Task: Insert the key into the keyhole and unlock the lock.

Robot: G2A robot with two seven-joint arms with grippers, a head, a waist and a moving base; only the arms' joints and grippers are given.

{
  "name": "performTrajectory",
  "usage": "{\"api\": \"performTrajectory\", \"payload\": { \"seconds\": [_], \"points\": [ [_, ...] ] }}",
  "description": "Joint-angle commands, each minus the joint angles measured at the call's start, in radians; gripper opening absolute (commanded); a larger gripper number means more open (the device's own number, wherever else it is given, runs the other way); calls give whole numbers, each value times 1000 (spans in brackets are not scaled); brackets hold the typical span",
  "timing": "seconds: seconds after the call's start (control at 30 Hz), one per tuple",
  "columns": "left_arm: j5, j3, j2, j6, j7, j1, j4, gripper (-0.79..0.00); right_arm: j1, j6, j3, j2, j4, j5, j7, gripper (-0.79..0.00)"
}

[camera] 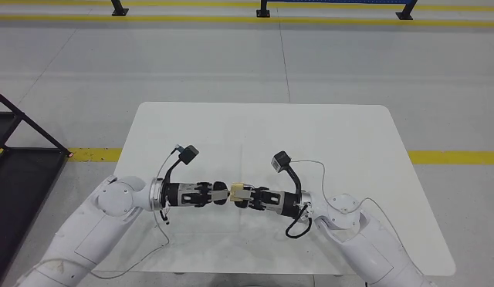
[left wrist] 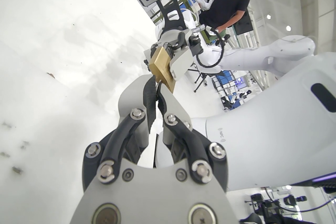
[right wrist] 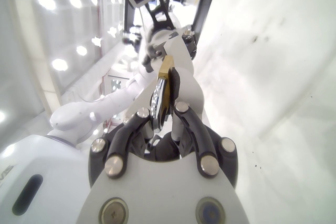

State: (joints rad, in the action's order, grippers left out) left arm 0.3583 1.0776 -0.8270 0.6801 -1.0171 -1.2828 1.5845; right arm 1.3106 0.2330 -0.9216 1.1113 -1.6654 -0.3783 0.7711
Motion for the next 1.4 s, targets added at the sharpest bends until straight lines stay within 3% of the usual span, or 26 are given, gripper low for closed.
{"api": "performTrajectory", "payload": {
  "seconds": [0.0, 1.37],
  "points": [
    [1, 8, 1, 10, 3, -6, 3, -785, 0, 0, 0, 0, 0, 0, 0, -785],
    [-385, 110, 4, 144, 242, -114, 125, -785, 0, 0, 0, 0, 0, 0, 0, -785]
  ]
}}
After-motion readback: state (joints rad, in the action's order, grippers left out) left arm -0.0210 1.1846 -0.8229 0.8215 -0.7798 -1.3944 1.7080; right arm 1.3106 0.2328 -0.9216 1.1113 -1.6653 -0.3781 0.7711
